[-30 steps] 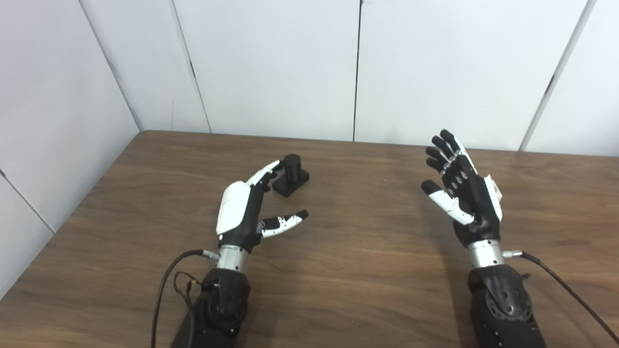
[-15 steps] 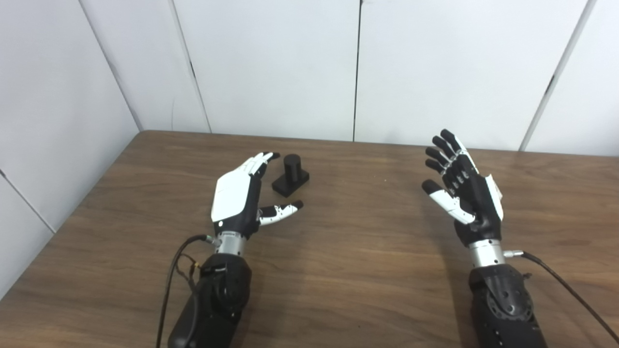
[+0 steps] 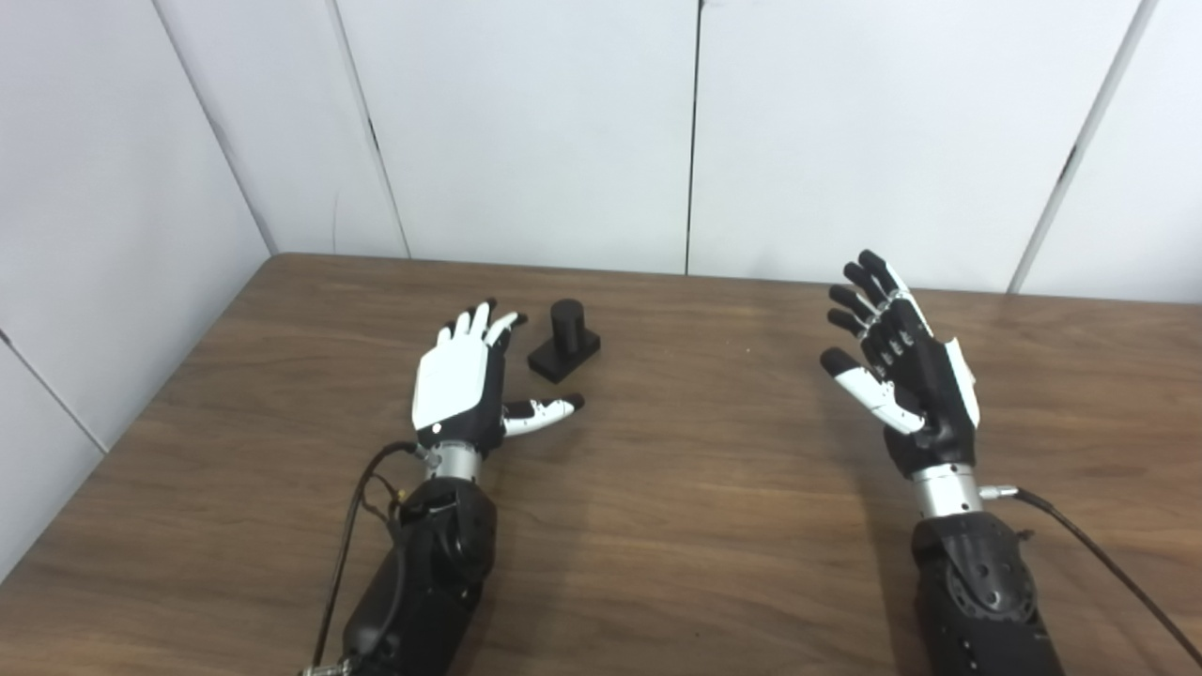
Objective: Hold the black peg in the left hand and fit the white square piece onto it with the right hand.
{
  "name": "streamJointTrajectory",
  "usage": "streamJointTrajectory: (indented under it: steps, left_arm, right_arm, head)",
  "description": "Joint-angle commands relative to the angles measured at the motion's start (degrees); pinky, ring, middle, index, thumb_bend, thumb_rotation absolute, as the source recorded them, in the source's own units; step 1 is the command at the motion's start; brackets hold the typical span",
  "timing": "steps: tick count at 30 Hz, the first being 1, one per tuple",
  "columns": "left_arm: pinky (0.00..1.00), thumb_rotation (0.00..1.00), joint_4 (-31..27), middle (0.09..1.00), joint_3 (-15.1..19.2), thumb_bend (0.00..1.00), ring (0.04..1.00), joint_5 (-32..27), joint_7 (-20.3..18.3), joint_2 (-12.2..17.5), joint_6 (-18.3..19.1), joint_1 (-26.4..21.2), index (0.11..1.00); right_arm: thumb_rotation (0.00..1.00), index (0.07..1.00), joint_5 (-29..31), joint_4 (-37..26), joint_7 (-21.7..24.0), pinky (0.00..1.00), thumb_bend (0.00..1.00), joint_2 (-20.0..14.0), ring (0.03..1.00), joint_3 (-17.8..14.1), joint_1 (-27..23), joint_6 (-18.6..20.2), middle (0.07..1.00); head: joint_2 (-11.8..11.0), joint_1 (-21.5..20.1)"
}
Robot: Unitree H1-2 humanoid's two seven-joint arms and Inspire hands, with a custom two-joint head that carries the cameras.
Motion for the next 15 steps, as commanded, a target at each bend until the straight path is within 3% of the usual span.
streamJointTrajectory:
  steps: [1, 6, 15]
  left_arm:
    - [1.00, 0.52, -0.4, 1.000, -0.2, 0.87, 1.000, 1.3, 2.8, 0.6, 1.4, -4.0, 0.819]
    - [1.00, 0.56, 2.1, 1.000, -0.9, 0.86, 1.000, 0.9, 4.4, 0.0, 3.1, -5.2, 0.802]
    - [1.00, 0.57, 6.8, 1.000, -1.8, 0.86, 1.000, -0.9, 6.2, 0.0, 2.5, -7.2, 0.790]
  right_arm:
    - [0.40, 0.902, 0.4, 7.6, 1.1, 0.81, 0.73, -1.4, 0.847, -1.3, 7.7, -0.4, 0.894]
    - [0.42, 0.903, 0.3, 7.8, 1.2, 0.82, 0.73, -1.3, 0.861, -1.4, 7.4, -0.4, 0.899]
    - [0.41, 0.899, -0.6, 7.6, 0.7, 0.81, 0.72, -1.1, 0.855, -1.4, 7.7, -0.4, 0.896]
  head:
    - [0.0, 0.0]
    - [-0.2, -0.1]
    - [-0.4, -0.5]
